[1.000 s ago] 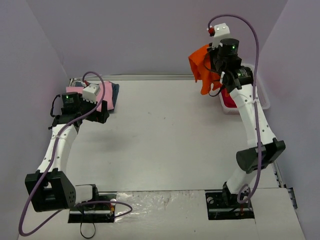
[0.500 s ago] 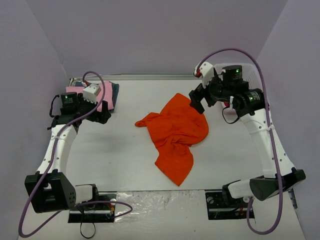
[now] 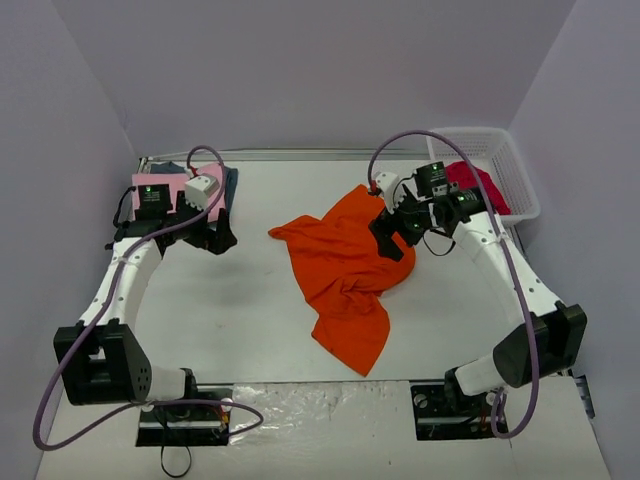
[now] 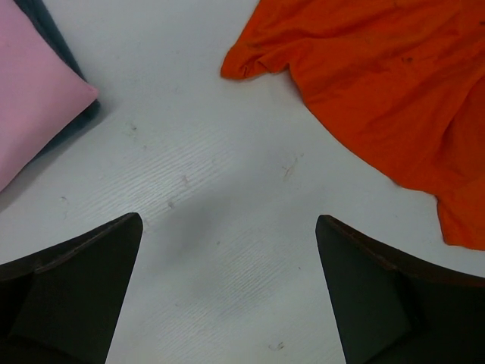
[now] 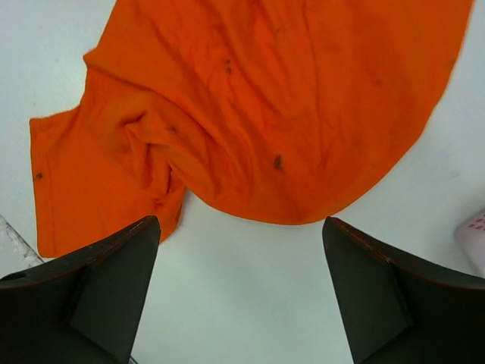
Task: Fold and stack the t-shirts
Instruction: Move the tshirt to the center of the board, then flatten out the tshirt
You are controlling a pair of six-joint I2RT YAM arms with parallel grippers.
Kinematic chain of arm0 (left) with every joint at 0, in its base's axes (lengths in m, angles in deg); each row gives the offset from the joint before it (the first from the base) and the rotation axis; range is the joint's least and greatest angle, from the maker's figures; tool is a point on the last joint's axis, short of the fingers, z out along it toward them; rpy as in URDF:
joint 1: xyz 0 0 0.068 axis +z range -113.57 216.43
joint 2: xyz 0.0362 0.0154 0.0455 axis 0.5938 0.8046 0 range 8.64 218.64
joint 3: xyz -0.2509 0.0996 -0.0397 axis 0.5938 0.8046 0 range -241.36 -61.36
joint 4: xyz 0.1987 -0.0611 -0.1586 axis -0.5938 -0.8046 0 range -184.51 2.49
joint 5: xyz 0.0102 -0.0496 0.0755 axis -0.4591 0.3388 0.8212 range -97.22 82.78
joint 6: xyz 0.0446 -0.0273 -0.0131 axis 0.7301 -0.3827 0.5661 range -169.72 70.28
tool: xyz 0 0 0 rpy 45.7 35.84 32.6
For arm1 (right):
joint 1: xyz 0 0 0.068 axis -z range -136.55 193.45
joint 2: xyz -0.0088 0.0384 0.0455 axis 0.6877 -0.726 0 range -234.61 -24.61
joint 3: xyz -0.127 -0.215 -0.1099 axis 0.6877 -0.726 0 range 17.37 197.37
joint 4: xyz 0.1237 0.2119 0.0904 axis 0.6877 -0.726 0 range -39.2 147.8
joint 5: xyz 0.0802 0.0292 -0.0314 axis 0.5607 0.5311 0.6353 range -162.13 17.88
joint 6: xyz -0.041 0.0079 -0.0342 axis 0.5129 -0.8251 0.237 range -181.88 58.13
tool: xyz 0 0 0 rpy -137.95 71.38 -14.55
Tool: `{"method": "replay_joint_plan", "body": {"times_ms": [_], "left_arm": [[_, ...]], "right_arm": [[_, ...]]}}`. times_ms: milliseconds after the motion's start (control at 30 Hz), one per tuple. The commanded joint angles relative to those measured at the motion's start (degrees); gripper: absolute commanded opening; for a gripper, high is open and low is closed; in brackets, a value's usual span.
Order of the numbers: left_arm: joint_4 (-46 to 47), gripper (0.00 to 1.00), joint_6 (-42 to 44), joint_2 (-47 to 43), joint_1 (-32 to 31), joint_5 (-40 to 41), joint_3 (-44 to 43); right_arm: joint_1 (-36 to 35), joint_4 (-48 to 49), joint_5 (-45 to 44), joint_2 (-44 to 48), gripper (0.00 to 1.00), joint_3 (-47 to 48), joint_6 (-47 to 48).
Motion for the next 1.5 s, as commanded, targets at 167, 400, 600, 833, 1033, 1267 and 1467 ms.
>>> {"method": "replay_joint_plan", "body": {"times_ms": [167,400,600,833,1033,1267,1467], "left_arm": [[0.0,0.93,-1.1,4.8,-5.8,1.8,-2.7],[3.5,0.96,-3.1,1.3,-1.3,4.3,0.5],[3.2,0.97,-3.9,-0.2,6.0,3.1,0.9],[3.1,0.97,-3.2,-1.7,8.0,3.6,1.0],[3.6,0.97,-3.2,-2.0,8.4,2.9,1.7],[3.9,0.97,-2.9,-1.5,8.4,1.7,2.3],[3.8,0.97,-2.8,-1.1,8.4,0.9,2.3]], "right_arm": [[-10.1,-0.8,2.7,-6.7,0.73,-3.2,2.0],[-27.4,-3.8,-1.5,-16.3,0.69,3.4,2.5],[-34.1,-3.0,-4.2,-24.3,0.65,2.6,4.9],[-34.2,-1.2,-6.8,-29.7,0.64,1.3,6.4],[-34.2,1.3,-8.8,-31.2,0.63,-1.5,5.7],[-34.4,3.5,-10.1,-33.1,0.56,-3.1,4.4],[-34.8,4.5,-11.6,-35.2,0.38,-3.7,3.6]]}}
